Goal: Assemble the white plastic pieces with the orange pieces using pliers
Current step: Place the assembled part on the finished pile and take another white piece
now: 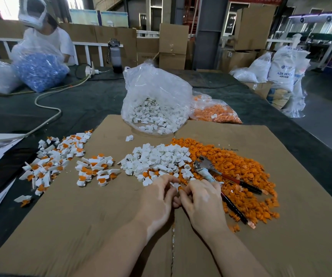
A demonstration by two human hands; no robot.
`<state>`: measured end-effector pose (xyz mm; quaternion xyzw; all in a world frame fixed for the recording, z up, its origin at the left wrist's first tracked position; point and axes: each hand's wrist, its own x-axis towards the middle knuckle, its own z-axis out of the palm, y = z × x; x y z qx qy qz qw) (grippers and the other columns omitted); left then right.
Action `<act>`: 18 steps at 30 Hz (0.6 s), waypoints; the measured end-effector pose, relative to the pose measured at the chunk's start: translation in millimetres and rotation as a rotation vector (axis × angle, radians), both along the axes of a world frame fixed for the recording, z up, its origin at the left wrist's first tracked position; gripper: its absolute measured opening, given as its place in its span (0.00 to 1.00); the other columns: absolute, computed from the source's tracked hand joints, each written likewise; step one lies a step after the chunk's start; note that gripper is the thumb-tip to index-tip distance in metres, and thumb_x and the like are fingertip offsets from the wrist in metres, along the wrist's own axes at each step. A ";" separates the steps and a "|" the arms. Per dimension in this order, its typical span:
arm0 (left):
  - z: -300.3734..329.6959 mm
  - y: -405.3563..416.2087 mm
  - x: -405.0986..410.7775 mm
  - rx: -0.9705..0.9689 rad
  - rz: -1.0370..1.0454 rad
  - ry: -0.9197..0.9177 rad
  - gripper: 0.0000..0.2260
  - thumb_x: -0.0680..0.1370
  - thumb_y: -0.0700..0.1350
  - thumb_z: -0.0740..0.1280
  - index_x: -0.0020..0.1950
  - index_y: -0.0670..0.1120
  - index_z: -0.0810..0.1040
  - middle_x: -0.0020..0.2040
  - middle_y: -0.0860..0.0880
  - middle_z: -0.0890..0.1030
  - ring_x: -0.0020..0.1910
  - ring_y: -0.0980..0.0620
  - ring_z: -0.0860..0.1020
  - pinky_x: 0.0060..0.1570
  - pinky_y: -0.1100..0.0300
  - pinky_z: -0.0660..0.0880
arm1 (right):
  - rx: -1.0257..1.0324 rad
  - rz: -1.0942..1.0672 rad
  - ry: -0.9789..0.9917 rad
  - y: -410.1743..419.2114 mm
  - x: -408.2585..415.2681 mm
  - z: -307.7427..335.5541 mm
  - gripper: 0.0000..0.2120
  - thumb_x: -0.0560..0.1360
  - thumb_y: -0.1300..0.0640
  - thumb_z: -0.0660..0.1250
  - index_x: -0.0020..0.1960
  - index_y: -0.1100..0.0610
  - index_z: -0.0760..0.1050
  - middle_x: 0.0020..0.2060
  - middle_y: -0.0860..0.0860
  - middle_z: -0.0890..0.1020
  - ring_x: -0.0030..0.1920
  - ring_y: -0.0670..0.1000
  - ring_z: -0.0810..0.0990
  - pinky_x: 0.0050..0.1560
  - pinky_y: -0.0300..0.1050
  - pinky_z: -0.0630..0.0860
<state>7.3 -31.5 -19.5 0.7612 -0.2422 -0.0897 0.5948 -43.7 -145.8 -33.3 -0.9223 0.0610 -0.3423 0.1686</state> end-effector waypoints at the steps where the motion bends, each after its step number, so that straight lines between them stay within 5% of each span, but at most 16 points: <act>1: 0.3 0.3 -0.5 0.015 0.002 -0.022 0.12 0.79 0.34 0.58 0.48 0.52 0.73 0.34 0.50 0.77 0.29 0.63 0.76 0.33 0.73 0.71 | -0.009 0.003 0.005 0.3 0.0 0.1 0.15 0.64 0.64 0.77 0.30 0.57 0.70 0.25 0.48 0.73 0.28 0.51 0.72 0.40 0.43 0.57; 8: 1.1 -0.1 0.4 -0.014 0.004 0.015 0.10 0.80 0.34 0.57 0.51 0.46 0.74 0.34 0.47 0.76 0.28 0.62 0.74 0.34 0.72 0.72 | 0.023 0.015 0.036 0.0 -0.4 -0.2 0.14 0.65 0.63 0.76 0.31 0.57 0.71 0.26 0.48 0.74 0.30 0.51 0.73 0.41 0.43 0.57; 13: -1.6 2.7 -0.5 0.048 0.013 -0.151 0.13 0.79 0.35 0.60 0.49 0.54 0.74 0.39 0.50 0.78 0.32 0.61 0.76 0.37 0.71 0.74 | 0.058 0.018 0.040 0.6 -0.8 0.7 0.14 0.66 0.64 0.75 0.31 0.56 0.70 0.26 0.48 0.73 0.30 0.50 0.72 0.42 0.42 0.59; 18: -3.5 5.0 0.1 0.139 0.006 -0.326 0.13 0.76 0.32 0.61 0.56 0.45 0.78 0.44 0.58 0.74 0.40 0.68 0.75 0.40 0.77 0.70 | 0.052 0.011 0.043 0.0 -1.2 0.8 0.14 0.66 0.65 0.75 0.31 0.56 0.71 0.27 0.48 0.74 0.31 0.51 0.73 0.40 0.45 0.63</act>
